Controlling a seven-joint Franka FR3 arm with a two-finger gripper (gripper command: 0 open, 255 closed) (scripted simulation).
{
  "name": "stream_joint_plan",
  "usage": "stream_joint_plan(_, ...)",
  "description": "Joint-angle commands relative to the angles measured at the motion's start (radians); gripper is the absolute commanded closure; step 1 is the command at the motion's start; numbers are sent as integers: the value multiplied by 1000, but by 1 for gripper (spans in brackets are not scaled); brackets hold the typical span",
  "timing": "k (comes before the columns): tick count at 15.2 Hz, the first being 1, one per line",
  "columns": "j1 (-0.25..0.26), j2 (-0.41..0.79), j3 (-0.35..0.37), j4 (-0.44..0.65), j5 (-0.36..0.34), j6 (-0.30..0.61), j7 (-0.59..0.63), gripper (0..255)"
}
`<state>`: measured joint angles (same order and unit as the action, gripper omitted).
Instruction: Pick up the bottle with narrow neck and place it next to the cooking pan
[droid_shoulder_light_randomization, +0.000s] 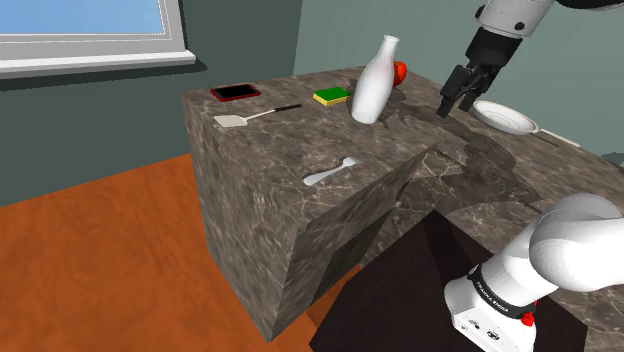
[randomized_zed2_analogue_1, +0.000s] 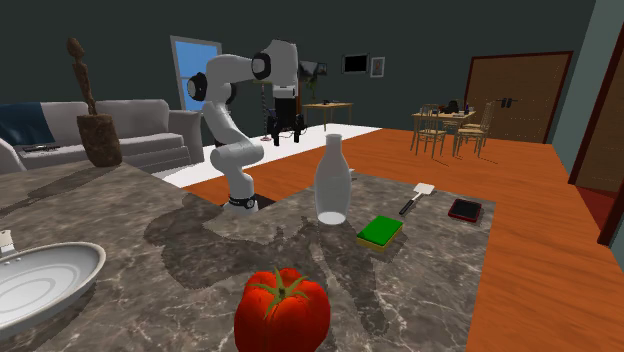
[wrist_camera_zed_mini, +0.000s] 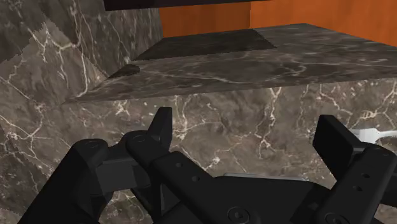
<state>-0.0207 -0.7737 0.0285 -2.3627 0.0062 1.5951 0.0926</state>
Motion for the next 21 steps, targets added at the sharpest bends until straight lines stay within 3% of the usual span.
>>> stream_joint_plan(1,0,0,0,0,0,0,0,0)
stream_joint_plan(12,-17,430,-66,438,-35,-8,-113,0)
stream_joint_plan(21,-33,816,-102,955,-21,-138,-203,0)
